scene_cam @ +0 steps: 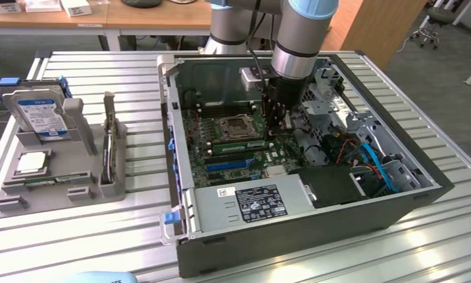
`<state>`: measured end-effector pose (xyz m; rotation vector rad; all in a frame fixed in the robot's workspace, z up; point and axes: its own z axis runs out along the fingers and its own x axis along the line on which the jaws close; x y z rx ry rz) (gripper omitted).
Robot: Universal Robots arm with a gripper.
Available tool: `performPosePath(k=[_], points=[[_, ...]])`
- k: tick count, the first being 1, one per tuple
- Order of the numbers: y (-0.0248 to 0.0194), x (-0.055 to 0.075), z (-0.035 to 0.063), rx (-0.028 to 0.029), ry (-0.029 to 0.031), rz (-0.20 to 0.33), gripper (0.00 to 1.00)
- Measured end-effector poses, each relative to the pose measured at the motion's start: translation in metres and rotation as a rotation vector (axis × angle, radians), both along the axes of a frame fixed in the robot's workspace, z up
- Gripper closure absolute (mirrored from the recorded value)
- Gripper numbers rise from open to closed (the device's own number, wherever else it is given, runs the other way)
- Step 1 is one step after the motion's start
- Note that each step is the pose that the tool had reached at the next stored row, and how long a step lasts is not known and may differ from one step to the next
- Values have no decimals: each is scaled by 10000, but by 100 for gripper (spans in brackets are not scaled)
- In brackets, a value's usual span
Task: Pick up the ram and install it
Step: 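Press down the ram until it locks into place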
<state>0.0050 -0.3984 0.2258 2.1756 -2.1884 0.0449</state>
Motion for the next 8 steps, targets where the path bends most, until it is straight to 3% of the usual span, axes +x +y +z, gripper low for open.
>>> performPosePath(k=[8], points=[[0, 0, -5, -1, 0, -1, 90]])
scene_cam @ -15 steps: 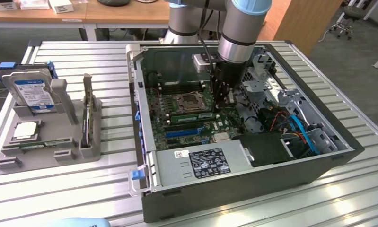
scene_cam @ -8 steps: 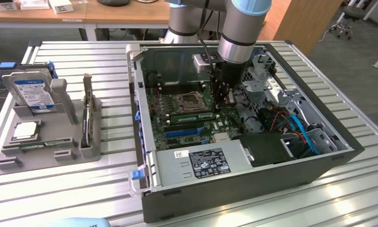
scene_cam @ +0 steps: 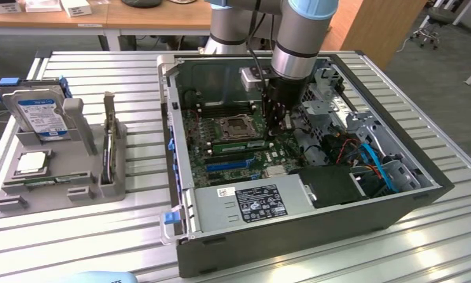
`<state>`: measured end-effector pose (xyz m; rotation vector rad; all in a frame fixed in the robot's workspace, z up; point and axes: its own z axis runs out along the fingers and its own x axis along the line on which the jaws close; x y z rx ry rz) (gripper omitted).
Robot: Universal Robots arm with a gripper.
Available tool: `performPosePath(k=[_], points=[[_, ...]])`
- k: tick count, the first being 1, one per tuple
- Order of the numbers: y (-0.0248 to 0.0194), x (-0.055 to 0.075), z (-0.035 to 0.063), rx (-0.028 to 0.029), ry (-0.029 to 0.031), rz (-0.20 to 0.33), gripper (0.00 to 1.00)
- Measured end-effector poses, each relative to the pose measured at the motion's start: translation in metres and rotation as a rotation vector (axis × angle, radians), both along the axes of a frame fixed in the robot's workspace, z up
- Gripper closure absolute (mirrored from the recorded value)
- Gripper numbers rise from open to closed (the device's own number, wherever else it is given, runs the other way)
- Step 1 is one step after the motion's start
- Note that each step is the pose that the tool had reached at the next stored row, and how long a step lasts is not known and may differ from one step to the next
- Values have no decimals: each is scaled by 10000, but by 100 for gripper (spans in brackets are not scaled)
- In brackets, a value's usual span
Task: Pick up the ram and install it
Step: 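Press down the ram until it locks into place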
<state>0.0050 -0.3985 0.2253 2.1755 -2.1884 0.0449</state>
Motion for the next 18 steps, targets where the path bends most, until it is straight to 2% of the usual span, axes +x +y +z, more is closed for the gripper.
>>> performPosePath(k=[18], points=[[-1, 0, -19, 0, -1, 0, 90]])
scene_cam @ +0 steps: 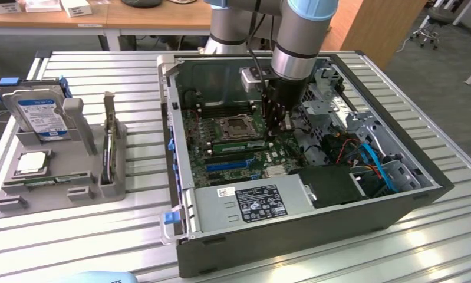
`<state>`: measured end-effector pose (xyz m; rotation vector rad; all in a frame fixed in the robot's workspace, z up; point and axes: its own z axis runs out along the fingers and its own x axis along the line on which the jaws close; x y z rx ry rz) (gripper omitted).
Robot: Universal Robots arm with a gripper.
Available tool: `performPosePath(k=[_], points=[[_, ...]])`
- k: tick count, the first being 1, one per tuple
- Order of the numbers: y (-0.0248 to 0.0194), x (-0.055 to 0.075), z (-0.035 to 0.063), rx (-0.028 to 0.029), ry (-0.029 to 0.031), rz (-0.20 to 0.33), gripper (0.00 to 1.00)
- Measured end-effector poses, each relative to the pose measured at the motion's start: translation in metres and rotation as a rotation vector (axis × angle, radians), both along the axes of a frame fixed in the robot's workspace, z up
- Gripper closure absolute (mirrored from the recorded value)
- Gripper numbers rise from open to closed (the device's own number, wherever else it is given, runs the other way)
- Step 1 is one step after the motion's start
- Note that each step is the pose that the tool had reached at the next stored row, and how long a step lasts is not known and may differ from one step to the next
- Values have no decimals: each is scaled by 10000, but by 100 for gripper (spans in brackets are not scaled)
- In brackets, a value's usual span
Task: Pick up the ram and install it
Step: 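Press down the ram until it locks into place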
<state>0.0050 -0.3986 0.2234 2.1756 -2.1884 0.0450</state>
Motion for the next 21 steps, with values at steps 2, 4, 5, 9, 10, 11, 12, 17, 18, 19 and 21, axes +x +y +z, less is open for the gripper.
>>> performPosePath(k=[2, 4, 5, 9, 10, 11, 12, 17, 18, 19, 21], points=[[0, 0, 0, -1, 1, 0, 90], [0, 0, 0, 0, 0, 0, 90], [0, 0, -1, 0, 0, 0, 90], [0, 0, -4, 0, 0, 0, 90], [0, 0, -4, 0, 0, 0, 90], [0, 0, -4, -1, 0, 0, 90], [0, 0, -7, 1, -1, 0, 90], [-1, 0, -11, -1, -1, 1, 90], [0, 0, -11, 0, -1, 0, 90], [-1, 0, -11, 0, -2, 0, 90], [-1, -2, -16, 5, -17, 0, 90]])
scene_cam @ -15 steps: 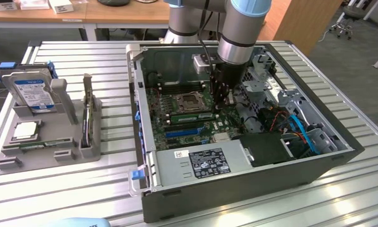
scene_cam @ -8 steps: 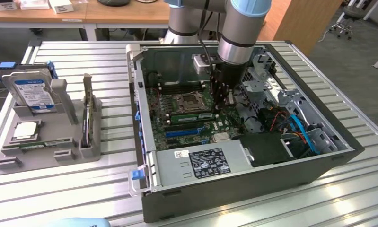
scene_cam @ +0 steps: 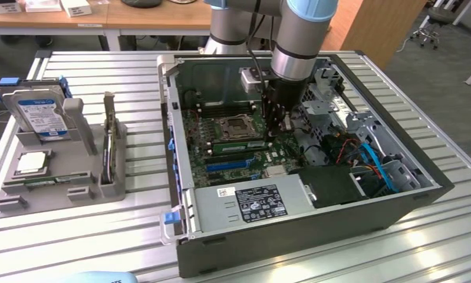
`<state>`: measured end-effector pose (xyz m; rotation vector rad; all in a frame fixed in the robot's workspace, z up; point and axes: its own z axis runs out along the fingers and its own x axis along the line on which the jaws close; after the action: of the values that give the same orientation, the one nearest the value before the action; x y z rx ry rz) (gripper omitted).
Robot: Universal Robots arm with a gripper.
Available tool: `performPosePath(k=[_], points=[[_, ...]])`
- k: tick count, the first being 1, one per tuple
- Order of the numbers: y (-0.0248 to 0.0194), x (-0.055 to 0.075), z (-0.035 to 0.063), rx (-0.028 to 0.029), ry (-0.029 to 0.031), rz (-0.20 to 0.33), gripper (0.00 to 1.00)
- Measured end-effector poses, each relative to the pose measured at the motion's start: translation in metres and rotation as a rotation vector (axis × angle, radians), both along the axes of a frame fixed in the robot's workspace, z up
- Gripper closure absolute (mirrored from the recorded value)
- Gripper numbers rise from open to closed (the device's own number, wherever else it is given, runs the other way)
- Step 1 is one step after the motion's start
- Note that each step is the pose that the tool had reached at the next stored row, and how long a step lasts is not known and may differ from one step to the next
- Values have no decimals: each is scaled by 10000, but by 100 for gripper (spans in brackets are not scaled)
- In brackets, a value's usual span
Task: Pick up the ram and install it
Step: 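Press down the ram until it locks into place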
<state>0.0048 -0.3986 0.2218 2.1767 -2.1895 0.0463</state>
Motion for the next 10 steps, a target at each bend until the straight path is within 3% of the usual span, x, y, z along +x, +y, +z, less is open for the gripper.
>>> performPosePath(k=[10], points=[[1, -1, 30, 8, -3, -2, 90]])
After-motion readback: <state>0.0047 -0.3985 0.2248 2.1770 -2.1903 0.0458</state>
